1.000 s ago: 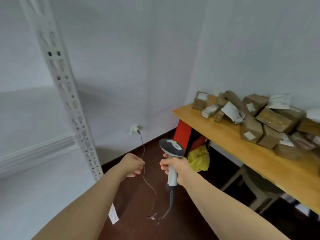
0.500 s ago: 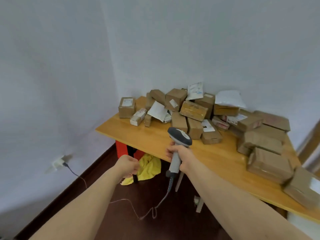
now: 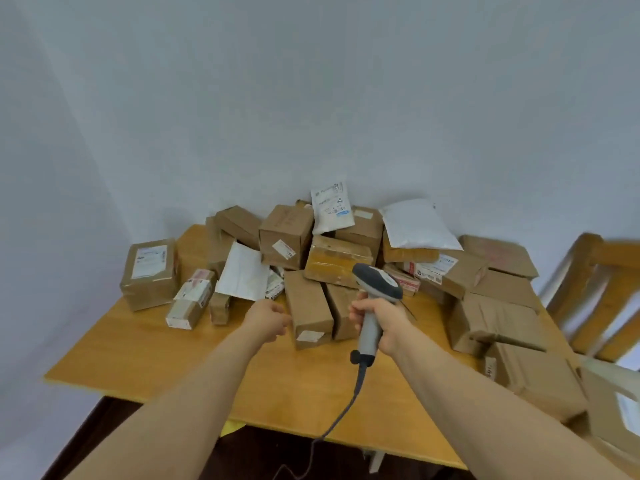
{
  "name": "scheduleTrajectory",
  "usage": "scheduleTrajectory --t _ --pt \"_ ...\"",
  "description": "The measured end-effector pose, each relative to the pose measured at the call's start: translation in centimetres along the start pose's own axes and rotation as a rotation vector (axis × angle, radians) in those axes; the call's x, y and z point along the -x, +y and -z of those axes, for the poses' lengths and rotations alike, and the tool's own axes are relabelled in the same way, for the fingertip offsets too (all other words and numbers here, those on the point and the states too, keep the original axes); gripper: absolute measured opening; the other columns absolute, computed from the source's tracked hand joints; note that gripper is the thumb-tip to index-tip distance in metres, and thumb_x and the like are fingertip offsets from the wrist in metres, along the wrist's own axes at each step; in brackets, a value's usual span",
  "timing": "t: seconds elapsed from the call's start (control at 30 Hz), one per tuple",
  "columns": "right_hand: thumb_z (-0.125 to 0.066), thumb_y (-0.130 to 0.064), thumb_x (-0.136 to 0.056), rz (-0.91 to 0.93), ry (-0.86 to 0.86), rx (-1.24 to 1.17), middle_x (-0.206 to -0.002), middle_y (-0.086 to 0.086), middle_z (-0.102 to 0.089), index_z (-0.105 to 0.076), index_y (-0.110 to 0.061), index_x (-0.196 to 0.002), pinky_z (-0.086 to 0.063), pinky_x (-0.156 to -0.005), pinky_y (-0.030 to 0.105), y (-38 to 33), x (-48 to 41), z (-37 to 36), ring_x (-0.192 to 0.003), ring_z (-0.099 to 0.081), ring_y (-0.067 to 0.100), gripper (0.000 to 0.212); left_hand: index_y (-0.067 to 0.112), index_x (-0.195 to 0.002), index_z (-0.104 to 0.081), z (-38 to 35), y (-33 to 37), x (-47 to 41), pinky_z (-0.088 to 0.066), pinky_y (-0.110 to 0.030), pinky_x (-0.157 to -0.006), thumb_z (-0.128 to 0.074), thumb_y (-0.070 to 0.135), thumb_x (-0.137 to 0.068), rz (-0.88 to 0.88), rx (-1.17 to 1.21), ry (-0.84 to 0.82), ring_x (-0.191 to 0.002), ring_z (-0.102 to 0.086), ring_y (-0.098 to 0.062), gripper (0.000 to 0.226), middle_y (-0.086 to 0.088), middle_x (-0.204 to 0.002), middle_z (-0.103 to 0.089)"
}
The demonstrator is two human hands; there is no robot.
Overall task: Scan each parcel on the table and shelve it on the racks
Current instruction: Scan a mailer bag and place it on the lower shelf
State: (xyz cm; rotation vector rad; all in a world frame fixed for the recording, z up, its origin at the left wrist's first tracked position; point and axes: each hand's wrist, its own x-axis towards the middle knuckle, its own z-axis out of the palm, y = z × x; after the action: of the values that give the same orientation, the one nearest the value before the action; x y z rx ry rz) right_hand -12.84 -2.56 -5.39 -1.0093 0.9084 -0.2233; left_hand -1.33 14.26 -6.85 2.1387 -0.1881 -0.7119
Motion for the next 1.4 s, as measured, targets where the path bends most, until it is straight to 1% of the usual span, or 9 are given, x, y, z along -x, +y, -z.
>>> scheduleTrajectory --t 0.1,0.27,0.47,0.7,0.8,0.9,1.03,1.23,1.4 --pt "-0.067 0.004 -0.082 0.014 0.006 -0.009 -0.074 0.01 -0.069 -0.066 -0.006 -0.093 -0.051 -0.056 0.029 -2.1 -3.1 -1.1 -0.062 -0.063 0.019 0.016 0.018 -0.082 -0.051 0.9 3.0 -4.5 -0.05 -0.036 -0.082 -0.056 0.01 -0.092 -0.1 -0.066 0.043 -0.088 -0.057 -0.023 0.014 -0.005 -0.083 -0.054" --pt "-0.069 0.003 -0.08 0.067 -0.005 0.0 -0.074 0.01 -0.071 -0.067 -0.004 -0.099 -0.053 -0.058 0.028 -4.3 -5.9 -0.6 -0.062 -0.064 0.019 0.02 0.019 -0.105 -0.059 -0.4 7.2 -9.6 -0.042 -0.03 -0.08 -0.059 0.017 -0.09 -0.195 -0.086 0.089 -0.095 -0.052 -0.018 0.016 0.004 -0.085 -0.054" --pt "-0.066 0.006 -0.081 0.182 0.036 -0.049 -0.072 0.011 -0.068 -0.065 -0.004 -0.091 -0.052 -0.059 0.028 -7.8 -7.1 3.0 -0.059 -0.063 0.017 0.014 0.015 -0.146 -0.036 -7.5 13.0 -11.4 -0.032 -0.033 -0.108 -0.065 0.031 -0.088 -0.616 -0.435 0.084 -0.135 -0.035 -0.021 0.066 -0.006 -0.145 -0.039" --pt "-0.063 0.008 -0.082 0.211 0.121 -0.181 -0.067 0.01 -0.067 -0.063 -0.003 -0.087 -0.049 -0.05 0.025 -10.3 -7.0 10.7 -0.054 -0.061 0.017 0.013 0.011 -0.153 0.009 -17.2 19.4 -11.3 -0.013 -0.04 -0.119 -0.066 0.035 -0.089 -0.794 -0.959 0.123 -0.148 0.009 -0.03 0.101 -0.013 -0.161 0.011" --pt "-0.063 0.008 -0.081 0.183 0.124 -0.225 -0.068 0.011 -0.066 -0.062 -0.003 -0.093 -0.049 -0.049 0.024 -10.5 -7.5 13.5 -0.054 -0.061 0.017 0.016 0.012 -0.152 0.011 -20.4 20.8 -12.0 -0.019 -0.044 -0.118 -0.065 0.028 -0.09 -0.746 -1.042 0.192 -0.148 0.002 -0.036 0.1 -0.02 -0.159 0.007" --pt "-0.062 0.007 -0.083 0.151 0.126 -0.245 -0.064 0.008 -0.068 -0.062 -0.003 -0.093 -0.05 -0.049 0.023 -10.7 -7.9 15.4 -0.053 -0.062 0.015 0.014 0.011 -0.153 -0.003 -21.3 22.0 -12.2 -0.038 -0.037 -0.103 -0.057 0.013 -0.093 -0.755 -1.042 0.251 -0.138 -0.03 -0.032 0.08 -0.017 -0.151 -0.024" --pt "-0.064 0.006 -0.081 0.145 0.15 -0.289 -0.068 0.01 -0.068 -0.064 -0.005 -0.089 -0.051 -0.05 0.024 -11.2 -8.4 16.4 -0.055 -0.062 0.016 0.013 0.015 -0.145 -0.03 -19.0 23.0 -12.0 -0.044 -0.036 -0.078 -0.038 0.01 -0.1 -0.747 -0.625 0.337 -0.112 -0.054 -0.029 0.046 -0.011 -0.129 -0.051" --pt "-0.065 0.003 -0.082 0.165 0.103 -0.36 -0.074 0.012 -0.069 -0.063 -0.007 -0.085 -0.05 -0.051 0.025 -13.5 -9.0 14.2 -0.058 -0.065 0.017 0.011 0.0 -0.137 -0.045 -12.6 23.1 -11.5 -0.036 -0.031 -0.104 -0.05 0.024 -0.099 -0.319 0.489 0.223 -0.125 -0.048 -0.028 0.045 -0.003 -0.13 -0.052" --pt "-0.073 -0.009 -0.082 0.17 0.109 -0.332 -0.085 0.012 -0.067 -0.064 -0.008 -0.094 -0.05 -0.053 0.027 -14.8 -9.1 10.6 -0.072 -0.063 0.02 0.015 0.001 -0.125 -0.056 -7.1 20.0 -10.2 -0.049 -0.05 -0.098 -0.058 0.009 -0.095 -0.187 0.699 0.068 -0.107 -0.062 -0.033 0.031 -0.014 -0.118 -0.063"
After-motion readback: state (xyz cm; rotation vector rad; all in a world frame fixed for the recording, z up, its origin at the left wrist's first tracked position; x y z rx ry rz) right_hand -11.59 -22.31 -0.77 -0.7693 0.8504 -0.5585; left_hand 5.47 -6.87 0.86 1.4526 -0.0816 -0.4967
